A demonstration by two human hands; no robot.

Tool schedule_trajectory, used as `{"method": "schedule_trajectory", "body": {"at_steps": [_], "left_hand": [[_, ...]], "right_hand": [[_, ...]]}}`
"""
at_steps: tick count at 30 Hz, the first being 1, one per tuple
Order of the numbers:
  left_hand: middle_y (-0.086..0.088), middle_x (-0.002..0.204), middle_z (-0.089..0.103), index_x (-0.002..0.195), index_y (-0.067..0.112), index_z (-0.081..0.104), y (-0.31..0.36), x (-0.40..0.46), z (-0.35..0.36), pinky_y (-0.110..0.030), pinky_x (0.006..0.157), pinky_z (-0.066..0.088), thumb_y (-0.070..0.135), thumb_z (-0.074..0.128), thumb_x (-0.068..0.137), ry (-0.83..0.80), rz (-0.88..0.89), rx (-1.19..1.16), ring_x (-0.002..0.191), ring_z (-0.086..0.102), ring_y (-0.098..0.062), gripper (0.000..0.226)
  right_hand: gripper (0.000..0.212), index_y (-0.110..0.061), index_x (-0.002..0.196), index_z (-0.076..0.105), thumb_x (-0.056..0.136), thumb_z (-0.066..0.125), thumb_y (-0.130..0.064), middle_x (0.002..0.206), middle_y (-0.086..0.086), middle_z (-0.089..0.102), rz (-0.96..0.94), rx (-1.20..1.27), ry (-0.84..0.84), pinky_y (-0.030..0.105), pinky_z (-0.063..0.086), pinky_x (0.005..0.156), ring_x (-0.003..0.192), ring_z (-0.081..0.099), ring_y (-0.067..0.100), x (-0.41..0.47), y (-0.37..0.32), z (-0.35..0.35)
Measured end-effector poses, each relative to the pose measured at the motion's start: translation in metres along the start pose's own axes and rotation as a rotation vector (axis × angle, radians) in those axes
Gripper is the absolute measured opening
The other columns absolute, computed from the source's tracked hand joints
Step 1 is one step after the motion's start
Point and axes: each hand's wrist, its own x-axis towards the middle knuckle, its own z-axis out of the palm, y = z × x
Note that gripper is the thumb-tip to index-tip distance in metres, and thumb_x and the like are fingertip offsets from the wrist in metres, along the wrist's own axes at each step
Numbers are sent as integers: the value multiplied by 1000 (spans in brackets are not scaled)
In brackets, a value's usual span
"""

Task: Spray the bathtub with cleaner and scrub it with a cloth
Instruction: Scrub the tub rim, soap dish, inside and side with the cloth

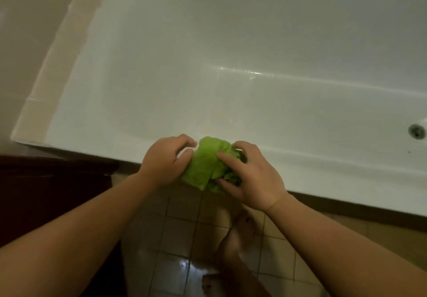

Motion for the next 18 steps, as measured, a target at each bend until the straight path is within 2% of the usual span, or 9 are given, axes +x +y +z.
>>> {"method": "schedule_trajectory", "body": {"at_steps": [3, 5, 7, 11, 15, 18], "left_hand": [[8, 94, 74, 105, 23, 73, -6, 6, 3, -35, 73, 51, 47, 42, 99, -92, 114, 161, 85, 68, -19, 40], [8, 89, 73, 103, 26, 73, 2, 12, 5, -38, 70, 51, 47, 40, 101, -127, 128, 200, 81, 66, -20, 39], [7, 89, 72, 103, 28, 71, 11, 17, 10, -40, 69, 50, 49, 37, 102, -171, 137, 267, 81, 64, -20, 40], [7, 94, 70, 105, 32, 68, 32, 26, 26, -38, 71, 48, 53, 31, 103, -265, 146, 344, 86, 62, -20, 43], [6, 102, 70, 109, 31, 67, 62, 33, 48, -39, 76, 50, 52, 30, 103, -328, 198, 329, 93, 62, -21, 43], [4, 102, 67, 108, 29, 64, 80, 37, 64, -41, 78, 50, 51, 24, 103, -372, 285, 317, 96, 61, -23, 45]], "right_hand": [[51, -6, 120, 65, 79, 76, -35, 154, 21, 44, -39, 88, 1, 47, 45, 110, 140, 45, 40, -3, 3, 0], [47, -2, 110, 64, 74, 79, -27, 154, 14, 46, -19, 112, -19, 51, 46, 108, 140, 46, 35, -7, 5, -4], [47, -4, 109, 62, 71, 77, -27, 150, 9, 49, 68, 108, -18, 53, 48, 105, 135, 46, 32, -16, 8, -12], [51, -13, 119, 56, 73, 68, -31, 143, 10, 54, 267, 70, 65, 54, 50, 100, 124, 48, 32, -42, 12, -27], [65, -28, 142, 49, 78, 63, -35, 139, 15, 52, 326, -124, 127, 51, 47, 97, 117, 51, 41, -68, 11, -36], [67, -37, 146, 48, 81, 62, -36, 137, 16, 48, 434, -227, 178, 52, 45, 96, 114, 50, 44, -85, 10, -41]]}}
